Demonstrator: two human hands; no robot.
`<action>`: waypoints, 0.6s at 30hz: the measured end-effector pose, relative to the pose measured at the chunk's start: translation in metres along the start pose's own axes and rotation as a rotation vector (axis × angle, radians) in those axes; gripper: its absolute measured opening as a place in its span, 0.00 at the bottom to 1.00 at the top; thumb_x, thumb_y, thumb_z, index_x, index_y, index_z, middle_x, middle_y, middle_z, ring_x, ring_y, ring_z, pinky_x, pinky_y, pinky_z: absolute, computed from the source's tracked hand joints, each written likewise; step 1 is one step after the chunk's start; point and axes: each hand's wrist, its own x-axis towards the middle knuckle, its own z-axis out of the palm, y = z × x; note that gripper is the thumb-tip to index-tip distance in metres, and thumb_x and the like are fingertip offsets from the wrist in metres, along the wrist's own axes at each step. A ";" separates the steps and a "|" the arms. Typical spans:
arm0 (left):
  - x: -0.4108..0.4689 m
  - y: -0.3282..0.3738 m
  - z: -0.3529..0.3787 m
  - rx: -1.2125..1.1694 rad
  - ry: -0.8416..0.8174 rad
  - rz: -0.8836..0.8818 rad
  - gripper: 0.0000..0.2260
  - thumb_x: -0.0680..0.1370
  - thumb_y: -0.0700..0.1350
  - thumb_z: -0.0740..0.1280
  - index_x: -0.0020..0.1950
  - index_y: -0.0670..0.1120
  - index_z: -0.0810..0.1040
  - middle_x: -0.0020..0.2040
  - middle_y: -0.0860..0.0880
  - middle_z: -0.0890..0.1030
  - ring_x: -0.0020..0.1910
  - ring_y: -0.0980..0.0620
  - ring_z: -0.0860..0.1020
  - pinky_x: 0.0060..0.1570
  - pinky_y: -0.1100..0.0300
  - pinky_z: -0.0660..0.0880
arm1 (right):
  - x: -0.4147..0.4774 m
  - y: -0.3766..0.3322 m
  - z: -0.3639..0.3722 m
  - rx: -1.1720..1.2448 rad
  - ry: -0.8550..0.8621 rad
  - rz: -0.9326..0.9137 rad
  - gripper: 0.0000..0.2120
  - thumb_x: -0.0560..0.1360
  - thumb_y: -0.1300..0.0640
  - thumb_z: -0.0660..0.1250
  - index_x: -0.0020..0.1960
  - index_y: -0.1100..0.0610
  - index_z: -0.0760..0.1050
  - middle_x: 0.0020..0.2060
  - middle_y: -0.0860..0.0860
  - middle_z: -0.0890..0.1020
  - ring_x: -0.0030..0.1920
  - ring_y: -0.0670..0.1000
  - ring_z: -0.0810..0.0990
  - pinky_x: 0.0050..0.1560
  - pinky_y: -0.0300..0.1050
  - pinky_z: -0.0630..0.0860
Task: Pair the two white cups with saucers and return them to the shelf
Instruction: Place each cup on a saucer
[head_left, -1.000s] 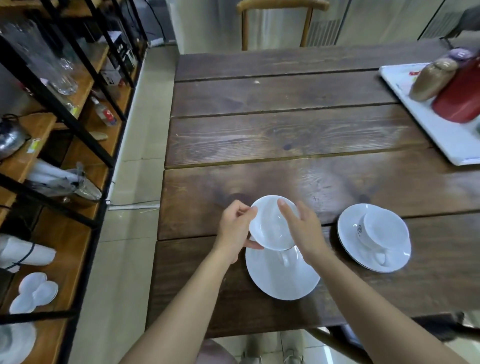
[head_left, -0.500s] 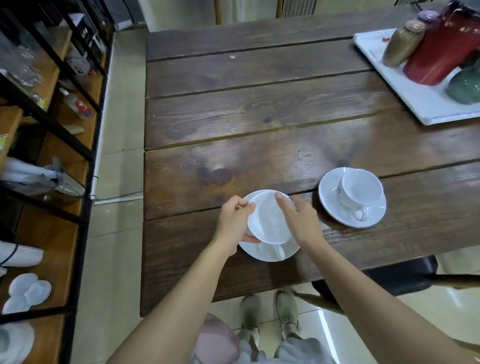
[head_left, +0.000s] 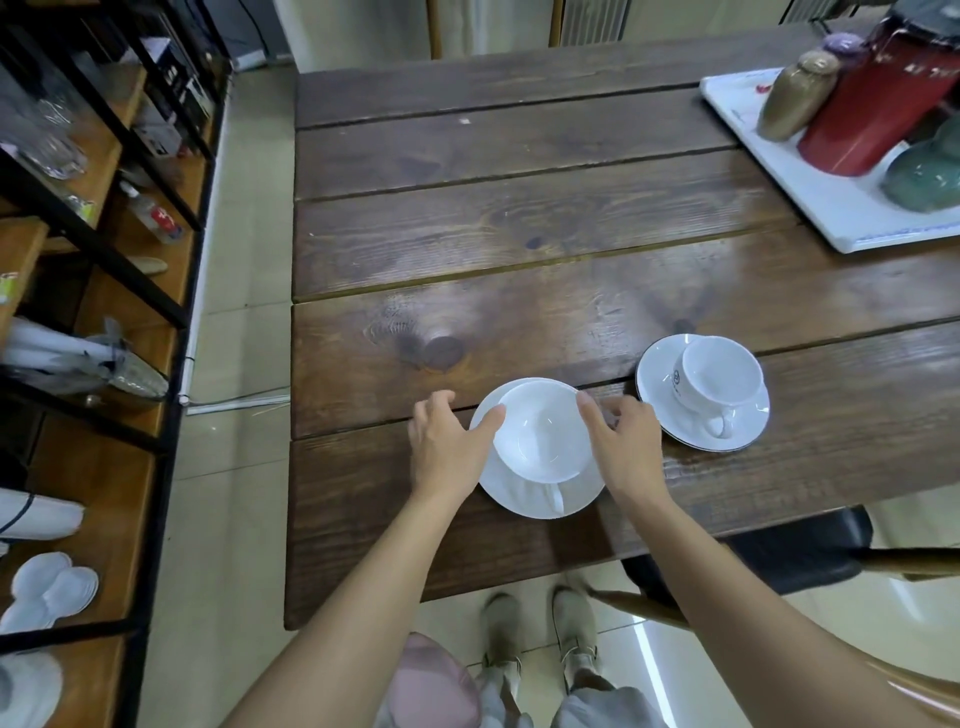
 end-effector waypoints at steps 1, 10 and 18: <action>0.000 -0.001 0.000 -0.048 -0.039 -0.063 0.37 0.70 0.61 0.68 0.73 0.45 0.59 0.70 0.47 0.68 0.69 0.45 0.67 0.64 0.48 0.69 | -0.001 0.001 0.000 0.027 -0.032 0.048 0.22 0.70 0.35 0.58 0.34 0.54 0.68 0.36 0.52 0.72 0.39 0.54 0.69 0.34 0.45 0.66; -0.006 0.001 0.004 -0.298 -0.295 -0.257 0.20 0.72 0.55 0.69 0.57 0.45 0.72 0.55 0.47 0.77 0.49 0.48 0.78 0.39 0.49 0.82 | -0.007 -0.005 -0.009 0.286 -0.274 0.232 0.16 0.74 0.45 0.66 0.47 0.59 0.77 0.43 0.53 0.79 0.41 0.51 0.78 0.41 0.46 0.72; -0.013 0.001 -0.008 -0.473 -0.327 -0.320 0.17 0.72 0.49 0.72 0.56 0.46 0.72 0.53 0.48 0.76 0.48 0.49 0.76 0.33 0.52 0.79 | -0.003 0.012 -0.036 0.456 -0.486 0.217 0.20 0.68 0.51 0.71 0.55 0.62 0.78 0.53 0.60 0.83 0.49 0.55 0.82 0.41 0.45 0.76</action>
